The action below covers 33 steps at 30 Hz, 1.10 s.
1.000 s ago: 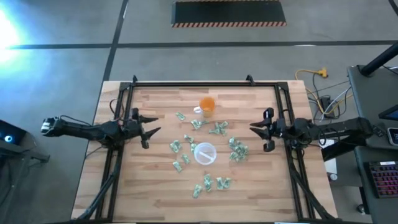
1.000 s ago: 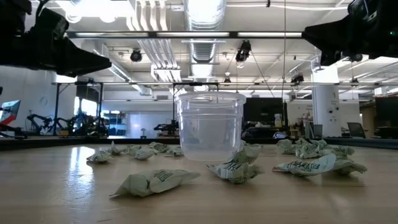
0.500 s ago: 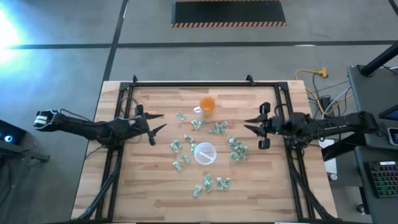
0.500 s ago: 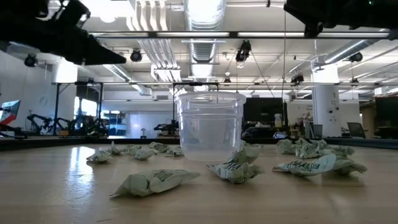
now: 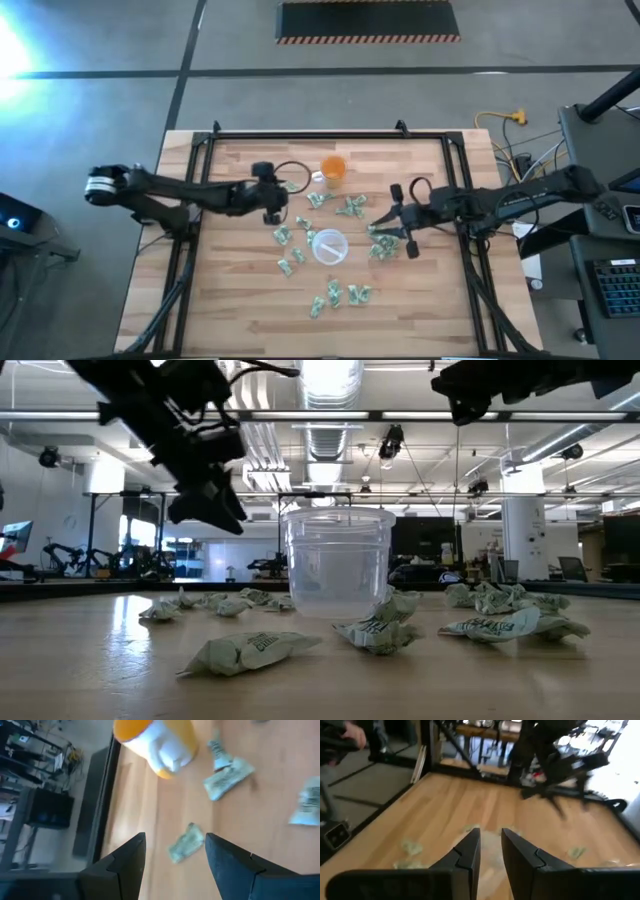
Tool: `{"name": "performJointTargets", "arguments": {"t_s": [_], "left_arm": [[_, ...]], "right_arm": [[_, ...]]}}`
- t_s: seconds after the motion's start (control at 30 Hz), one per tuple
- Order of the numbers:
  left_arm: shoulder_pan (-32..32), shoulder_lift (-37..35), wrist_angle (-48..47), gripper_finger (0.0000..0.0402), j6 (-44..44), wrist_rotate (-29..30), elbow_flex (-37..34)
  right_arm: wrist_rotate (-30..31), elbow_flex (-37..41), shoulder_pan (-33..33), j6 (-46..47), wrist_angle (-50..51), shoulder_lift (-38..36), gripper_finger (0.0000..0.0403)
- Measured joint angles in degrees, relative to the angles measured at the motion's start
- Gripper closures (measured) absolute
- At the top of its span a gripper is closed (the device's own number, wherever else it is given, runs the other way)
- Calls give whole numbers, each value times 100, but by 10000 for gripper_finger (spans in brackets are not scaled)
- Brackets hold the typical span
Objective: Pick and place Stevia / Truvia into bins
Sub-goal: Put the green stevia packet into the transparent container
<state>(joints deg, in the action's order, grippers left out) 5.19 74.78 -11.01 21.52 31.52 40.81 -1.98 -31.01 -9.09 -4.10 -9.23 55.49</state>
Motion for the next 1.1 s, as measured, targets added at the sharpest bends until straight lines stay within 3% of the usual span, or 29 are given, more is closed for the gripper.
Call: {"name": "performJointTargets", "arguments": {"t_s": [0.2, 0.5, 0.8, 1.1], "left_arm": [[702, 617, -554, 213, 424, -970, 715], [1723, 1279, -824, 213, 731, -2065, 1060], [2246, 1861, -797, 213, 832, -2827, 1096], [2333, 2229, -634, 213, 946, -2957, 1114]], "right_arm": [[32, -39, -252, 413, 86, 451, 335], [65, -27, -608, 735, -211, 1277, 333], [61, -34, -655, 759, -634, 1970, 305], [61, -36, -655, 844, -773, 2201, 288]]}}
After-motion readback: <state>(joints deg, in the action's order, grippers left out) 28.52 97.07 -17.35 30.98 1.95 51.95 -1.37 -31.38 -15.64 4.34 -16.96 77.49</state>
